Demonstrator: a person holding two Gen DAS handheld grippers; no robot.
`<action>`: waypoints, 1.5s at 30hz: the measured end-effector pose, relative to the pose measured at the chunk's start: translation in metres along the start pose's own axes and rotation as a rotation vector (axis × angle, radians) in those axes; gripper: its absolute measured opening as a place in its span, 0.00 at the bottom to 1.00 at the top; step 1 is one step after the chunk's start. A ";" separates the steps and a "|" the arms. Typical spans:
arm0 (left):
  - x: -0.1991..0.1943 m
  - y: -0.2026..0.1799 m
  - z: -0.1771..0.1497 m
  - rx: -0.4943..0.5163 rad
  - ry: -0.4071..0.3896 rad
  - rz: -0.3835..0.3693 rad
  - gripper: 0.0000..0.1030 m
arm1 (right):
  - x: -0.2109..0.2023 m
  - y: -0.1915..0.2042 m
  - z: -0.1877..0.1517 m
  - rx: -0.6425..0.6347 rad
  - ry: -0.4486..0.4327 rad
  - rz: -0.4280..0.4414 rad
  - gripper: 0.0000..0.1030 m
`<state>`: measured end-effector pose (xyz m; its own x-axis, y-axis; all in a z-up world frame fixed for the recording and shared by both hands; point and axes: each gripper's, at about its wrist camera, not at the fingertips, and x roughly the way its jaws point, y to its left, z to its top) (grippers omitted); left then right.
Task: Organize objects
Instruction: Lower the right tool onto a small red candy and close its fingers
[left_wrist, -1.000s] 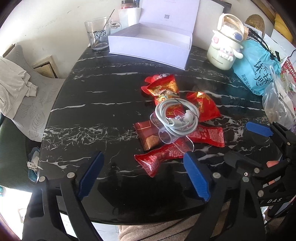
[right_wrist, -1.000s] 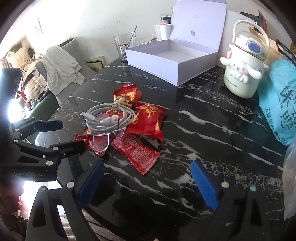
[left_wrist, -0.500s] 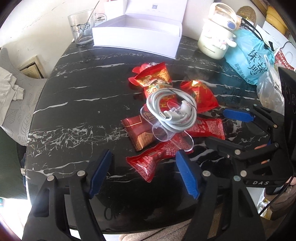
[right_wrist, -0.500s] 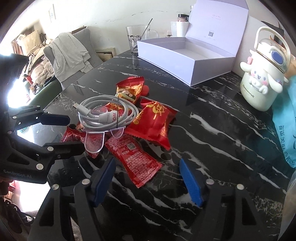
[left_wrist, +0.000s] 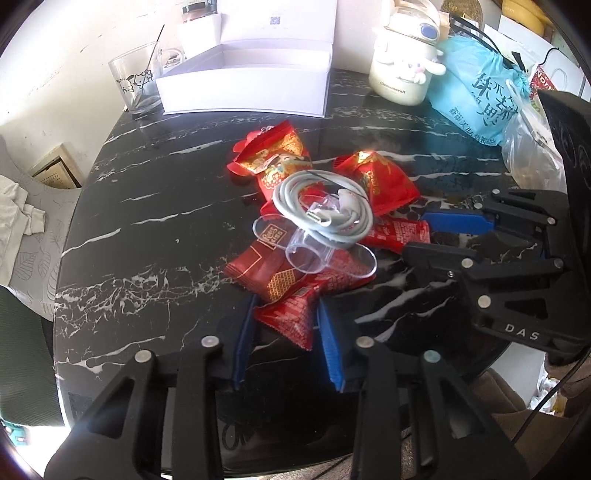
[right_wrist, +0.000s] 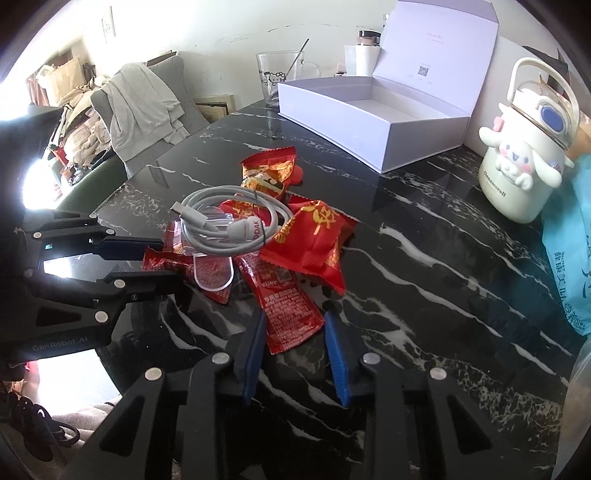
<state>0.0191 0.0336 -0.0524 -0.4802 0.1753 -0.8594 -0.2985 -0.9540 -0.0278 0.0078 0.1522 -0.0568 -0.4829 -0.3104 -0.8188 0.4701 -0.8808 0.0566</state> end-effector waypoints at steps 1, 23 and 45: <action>0.000 0.000 0.000 -0.001 -0.002 -0.009 0.27 | -0.001 -0.001 -0.001 0.011 0.001 -0.001 0.11; -0.010 -0.002 -0.018 -0.021 0.017 -0.026 0.28 | -0.013 0.009 -0.004 -0.009 -0.029 0.050 0.48; -0.001 -0.018 -0.010 0.217 -0.009 -0.109 0.34 | 0.002 0.020 0.001 -0.089 0.006 0.020 0.18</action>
<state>0.0327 0.0480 -0.0563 -0.4429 0.2774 -0.8526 -0.5188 -0.8548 -0.0086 0.0157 0.1340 -0.0566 -0.4683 -0.3251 -0.8216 0.5433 -0.8392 0.0224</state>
